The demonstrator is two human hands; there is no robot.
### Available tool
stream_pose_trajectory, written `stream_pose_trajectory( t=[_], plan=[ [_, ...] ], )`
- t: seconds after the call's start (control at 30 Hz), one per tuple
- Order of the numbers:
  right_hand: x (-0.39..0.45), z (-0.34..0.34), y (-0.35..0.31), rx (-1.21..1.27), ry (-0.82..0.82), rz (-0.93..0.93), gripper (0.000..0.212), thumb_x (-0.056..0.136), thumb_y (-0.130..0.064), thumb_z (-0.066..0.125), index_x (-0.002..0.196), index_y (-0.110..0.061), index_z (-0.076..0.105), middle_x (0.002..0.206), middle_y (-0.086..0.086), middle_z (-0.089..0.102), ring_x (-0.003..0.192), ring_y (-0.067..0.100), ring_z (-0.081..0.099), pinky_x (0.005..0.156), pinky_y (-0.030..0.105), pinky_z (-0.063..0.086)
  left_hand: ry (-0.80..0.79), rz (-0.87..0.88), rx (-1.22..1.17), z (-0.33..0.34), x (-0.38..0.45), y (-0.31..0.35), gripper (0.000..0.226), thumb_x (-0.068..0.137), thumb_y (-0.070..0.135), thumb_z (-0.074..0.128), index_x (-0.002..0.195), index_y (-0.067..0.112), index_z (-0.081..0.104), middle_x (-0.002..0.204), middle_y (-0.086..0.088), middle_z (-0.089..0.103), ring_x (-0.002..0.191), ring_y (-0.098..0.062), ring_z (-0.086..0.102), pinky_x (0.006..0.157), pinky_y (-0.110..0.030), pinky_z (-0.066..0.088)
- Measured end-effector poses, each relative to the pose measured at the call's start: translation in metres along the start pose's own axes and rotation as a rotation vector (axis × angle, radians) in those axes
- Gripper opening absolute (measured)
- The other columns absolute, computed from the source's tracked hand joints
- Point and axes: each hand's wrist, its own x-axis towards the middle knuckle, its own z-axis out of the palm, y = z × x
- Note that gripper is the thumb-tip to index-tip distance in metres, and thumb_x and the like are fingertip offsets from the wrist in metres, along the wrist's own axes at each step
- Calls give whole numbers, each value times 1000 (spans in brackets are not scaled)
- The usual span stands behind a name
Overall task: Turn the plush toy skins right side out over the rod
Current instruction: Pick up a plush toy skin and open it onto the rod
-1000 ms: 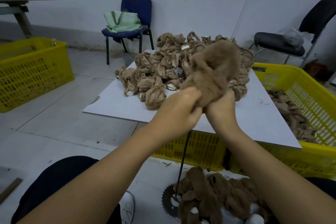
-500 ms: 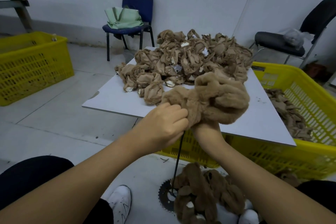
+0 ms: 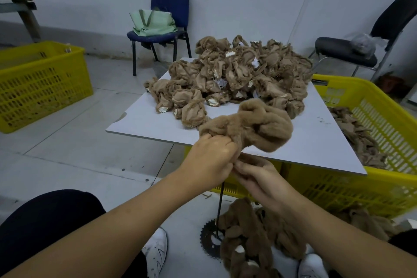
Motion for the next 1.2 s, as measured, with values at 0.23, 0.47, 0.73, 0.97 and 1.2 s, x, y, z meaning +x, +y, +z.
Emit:
stream_pose_trajectory(
  t=[0.23,0.47,0.73,0.97,1.2],
  plan=[
    [-40,24,-28,-1051,93,-1126,11,85,-4,54,80,-4,63,79,2,61,77,12,58,70,24,46,339,-127,-208,-15,4,-3,14,87,30,54,89,16,50,89,2,48,85,-15,42,80,-37,30],
    [-1,0,-73,-1369,264,-459,83,77,-81,53,140,-28,44,142,-7,50,131,15,47,110,40,38,60,-271,-279,6,12,11,8,100,24,51,99,16,52,96,1,50,93,-19,47,85,-45,43],
    [8,-4,-85,-1001,-61,-529,28,74,-26,87,92,-29,66,86,-22,68,82,-4,64,67,9,47,461,-18,-68,11,9,14,22,88,-1,45,107,3,55,94,-21,59,82,-32,49,67,-48,46],
    [-5,5,-90,-1157,-202,-695,60,72,-11,88,122,-15,54,116,-3,59,107,7,60,87,27,52,536,37,-261,6,-3,13,16,79,15,55,92,10,48,81,-10,49,75,-23,43,67,-42,35],
    [12,3,-72,-1274,-77,-505,57,68,-21,86,119,-19,60,110,-7,61,100,4,59,82,16,52,69,-317,-395,12,3,-1,43,100,49,34,102,13,58,95,3,56,89,-13,50,80,-40,43]
  ],
)
